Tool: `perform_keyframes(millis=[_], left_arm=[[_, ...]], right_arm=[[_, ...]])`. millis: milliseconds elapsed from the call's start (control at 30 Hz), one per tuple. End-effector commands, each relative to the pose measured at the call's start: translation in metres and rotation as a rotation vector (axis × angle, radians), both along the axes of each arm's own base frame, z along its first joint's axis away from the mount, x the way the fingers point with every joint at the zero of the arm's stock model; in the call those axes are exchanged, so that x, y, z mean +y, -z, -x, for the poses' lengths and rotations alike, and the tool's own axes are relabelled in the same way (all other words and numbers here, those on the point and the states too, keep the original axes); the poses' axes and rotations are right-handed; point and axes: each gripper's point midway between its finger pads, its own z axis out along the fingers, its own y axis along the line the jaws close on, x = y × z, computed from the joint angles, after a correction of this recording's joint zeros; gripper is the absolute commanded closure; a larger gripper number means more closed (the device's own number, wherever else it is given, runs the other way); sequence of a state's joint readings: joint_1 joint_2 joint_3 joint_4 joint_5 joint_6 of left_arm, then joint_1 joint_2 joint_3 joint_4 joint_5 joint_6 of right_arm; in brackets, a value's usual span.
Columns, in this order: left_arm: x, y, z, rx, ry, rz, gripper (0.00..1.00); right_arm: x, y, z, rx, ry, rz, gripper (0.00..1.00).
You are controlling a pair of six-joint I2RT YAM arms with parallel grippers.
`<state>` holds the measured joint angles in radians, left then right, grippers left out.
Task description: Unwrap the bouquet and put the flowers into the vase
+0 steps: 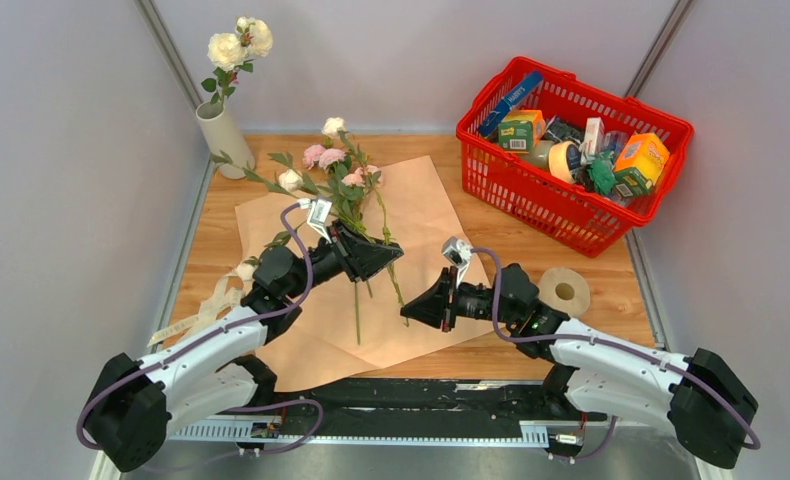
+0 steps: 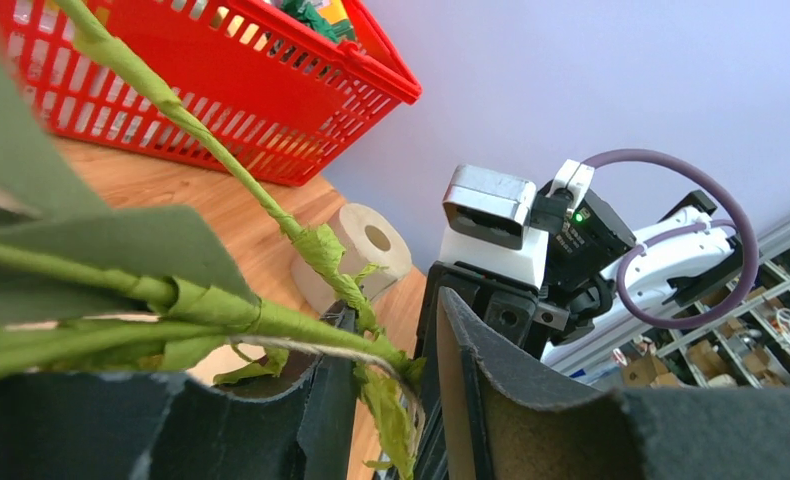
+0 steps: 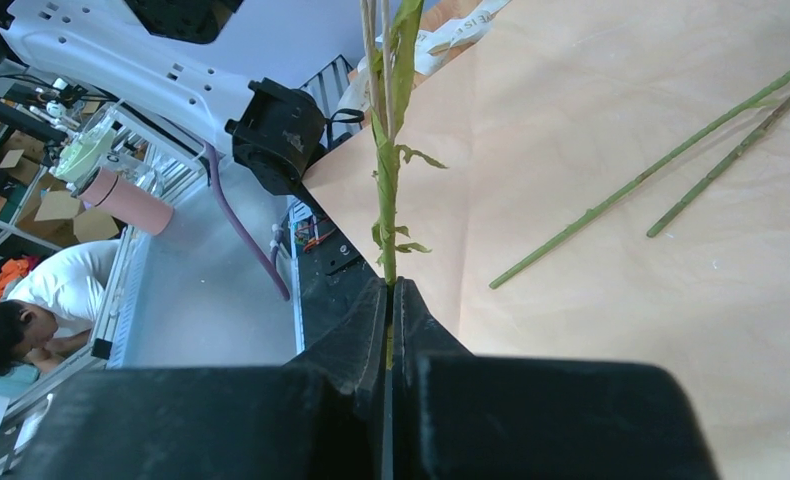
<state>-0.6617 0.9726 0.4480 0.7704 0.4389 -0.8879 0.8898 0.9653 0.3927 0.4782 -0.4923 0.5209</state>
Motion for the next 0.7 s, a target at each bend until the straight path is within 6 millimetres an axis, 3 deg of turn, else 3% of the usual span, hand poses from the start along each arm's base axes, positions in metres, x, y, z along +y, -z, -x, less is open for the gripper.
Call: perform_keyframes(millis=[0, 233, 467, 667], left_arm=[[0.003, -0.029, -0.003, -0.095, -0.04, -0.012, 0.57], [0.008, -0.019, -0.01, -0.076, -0.09, -0.063, 0.52], [0.007, -0.025, -0.009, -0.083, -0.079, -0.068, 0.62], [0.016, -0.022, -0.019, -0.072, -0.159, -0.143, 0.58]], right_arm=[[-0.002, -0.004, 0.004, -0.037, -0.007, -0.008, 1.0], [-0.002, -0.006, 0.003, -0.047, -0.007, -0.007, 1.0], [-0.004, 0.005, -0.001, -0.027, 0.016, 0.026, 1.0], [-0.003, 0.011, -0.004, -0.017, 0.03, 0.042, 1.0]])
